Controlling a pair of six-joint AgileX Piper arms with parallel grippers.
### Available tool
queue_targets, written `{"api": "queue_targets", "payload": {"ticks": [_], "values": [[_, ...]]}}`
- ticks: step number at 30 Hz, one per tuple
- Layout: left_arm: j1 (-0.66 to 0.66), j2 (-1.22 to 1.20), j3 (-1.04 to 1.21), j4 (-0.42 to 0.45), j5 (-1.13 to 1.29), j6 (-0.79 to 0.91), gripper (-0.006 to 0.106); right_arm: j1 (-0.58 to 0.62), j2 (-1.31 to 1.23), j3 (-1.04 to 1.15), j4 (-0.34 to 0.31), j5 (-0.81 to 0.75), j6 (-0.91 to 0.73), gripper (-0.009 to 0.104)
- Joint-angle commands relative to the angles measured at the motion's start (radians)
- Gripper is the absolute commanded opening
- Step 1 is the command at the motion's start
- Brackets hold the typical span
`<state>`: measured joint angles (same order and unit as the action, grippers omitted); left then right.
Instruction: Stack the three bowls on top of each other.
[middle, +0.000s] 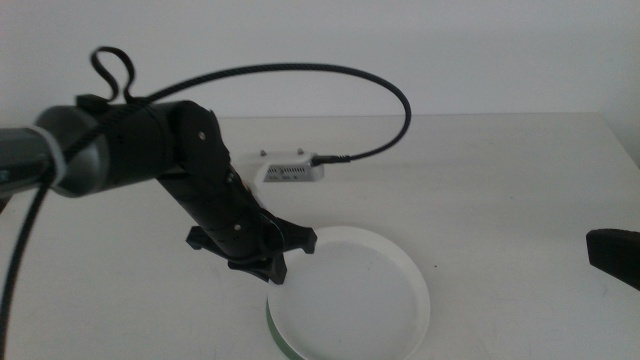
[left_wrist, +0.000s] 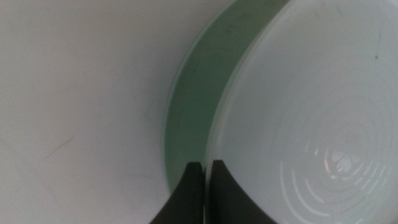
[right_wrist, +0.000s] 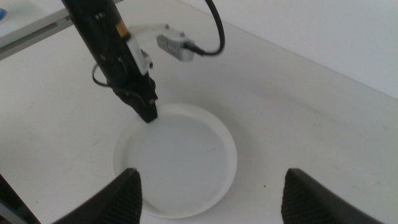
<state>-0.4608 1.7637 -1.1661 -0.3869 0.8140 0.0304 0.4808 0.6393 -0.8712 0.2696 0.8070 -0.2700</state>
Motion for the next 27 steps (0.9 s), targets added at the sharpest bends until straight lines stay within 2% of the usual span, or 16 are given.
{"api": "queue_targets", "payload": {"ticks": [1,3,4,6,10,11,20,23,27], "values": [[-0.010,-0.027,-0.034,-0.023,-0.033,-0.011,0.002,0.002,0.001,-0.023,0.004,-0.068,-0.009,0.057],[-0.010,-0.019,-0.034,-0.021,-0.030,-0.011,0.009,0.002,0.001,-0.023,0.004,-0.068,-0.009,0.057],[-0.009,-0.019,-0.034,-0.016,-0.027,-0.011,0.017,0.002,0.001,-0.023,0.004,-0.068,-0.009,0.057],[-0.009,-0.022,-0.034,0.003,-0.012,-0.007,0.040,0.002,0.001,-0.023,0.004,-0.068,-0.009,0.057],[-0.003,-0.046,-0.034,0.063,0.011,-0.007,0.099,0.002,0.001,-0.023,0.004,-0.068,-0.009,0.057],[0.003,-0.056,-0.034,0.061,0.014,-0.007,0.105,0.002,0.001,-0.023,0.004,-0.068,-0.009,0.057],[0.085,-0.223,-0.142,0.058,0.099,-0.007,0.105,0.002,0.001,-0.023,0.004,-0.068,-0.009,0.057],[0.102,-0.269,-0.183,0.102,0.088,-0.007,0.105,0.002,0.001,-0.023,0.004,-0.068,-0.009,0.057],[0.103,-0.312,-0.193,0.212,0.058,-0.007,0.105,0.002,0.001,-0.023,0.004,-0.068,-0.009,0.057]]}}
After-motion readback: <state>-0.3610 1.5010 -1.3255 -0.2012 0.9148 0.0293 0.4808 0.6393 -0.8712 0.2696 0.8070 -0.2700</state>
